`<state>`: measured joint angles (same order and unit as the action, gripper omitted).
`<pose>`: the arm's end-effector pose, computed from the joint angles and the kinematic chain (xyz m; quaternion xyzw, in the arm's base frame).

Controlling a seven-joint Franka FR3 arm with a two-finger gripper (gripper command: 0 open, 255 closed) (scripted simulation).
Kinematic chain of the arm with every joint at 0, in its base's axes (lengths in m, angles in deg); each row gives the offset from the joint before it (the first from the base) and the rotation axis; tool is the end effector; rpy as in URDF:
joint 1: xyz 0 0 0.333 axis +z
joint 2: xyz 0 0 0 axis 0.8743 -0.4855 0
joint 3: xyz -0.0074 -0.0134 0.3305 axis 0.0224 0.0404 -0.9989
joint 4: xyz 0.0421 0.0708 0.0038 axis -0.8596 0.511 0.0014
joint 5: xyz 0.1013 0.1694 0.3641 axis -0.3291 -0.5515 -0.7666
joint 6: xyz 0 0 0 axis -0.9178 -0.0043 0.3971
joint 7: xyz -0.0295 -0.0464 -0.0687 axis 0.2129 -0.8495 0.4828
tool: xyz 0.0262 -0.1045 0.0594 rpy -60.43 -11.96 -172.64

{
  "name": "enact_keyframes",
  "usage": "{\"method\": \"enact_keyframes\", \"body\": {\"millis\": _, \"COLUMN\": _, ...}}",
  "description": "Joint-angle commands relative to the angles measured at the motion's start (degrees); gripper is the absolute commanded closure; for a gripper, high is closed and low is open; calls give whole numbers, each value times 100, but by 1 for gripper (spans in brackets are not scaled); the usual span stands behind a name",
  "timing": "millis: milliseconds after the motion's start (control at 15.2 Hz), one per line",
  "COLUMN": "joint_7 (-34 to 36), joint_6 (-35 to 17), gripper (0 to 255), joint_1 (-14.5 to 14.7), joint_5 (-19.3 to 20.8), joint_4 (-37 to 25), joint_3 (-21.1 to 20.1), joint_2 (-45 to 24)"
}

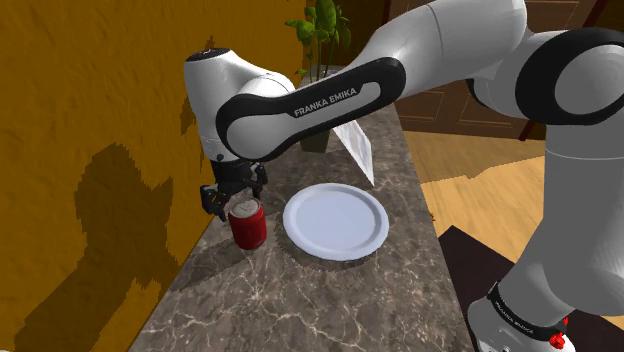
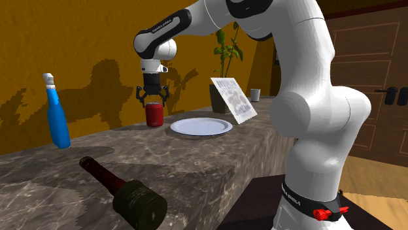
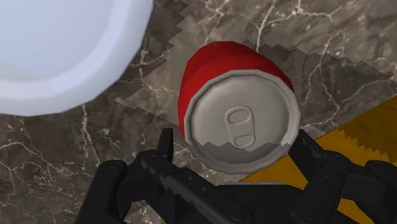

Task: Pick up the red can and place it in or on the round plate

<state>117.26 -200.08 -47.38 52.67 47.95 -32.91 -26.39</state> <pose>0.5359 0.4395 0.4181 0.9978 0.0637 0.0161 0.0038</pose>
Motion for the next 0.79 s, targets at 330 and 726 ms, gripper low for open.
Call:
{"method": "enact_keyframes", "body": {"millis": 330, "joint_7": -7, "joint_6": 4, "gripper": 255, "joint_1": -3, "joint_5": 1, "joint_4": -9, "joint_3": 3, "joint_2": -5}}
{"method": "enact_keyframes", "body": {"millis": 726, "joint_7": -21, "joint_6": 135, "gripper": 255, "joint_1": 1, "joint_5": -27, "joint_4": -105, "joint_3": -14, "joint_2": 36}}
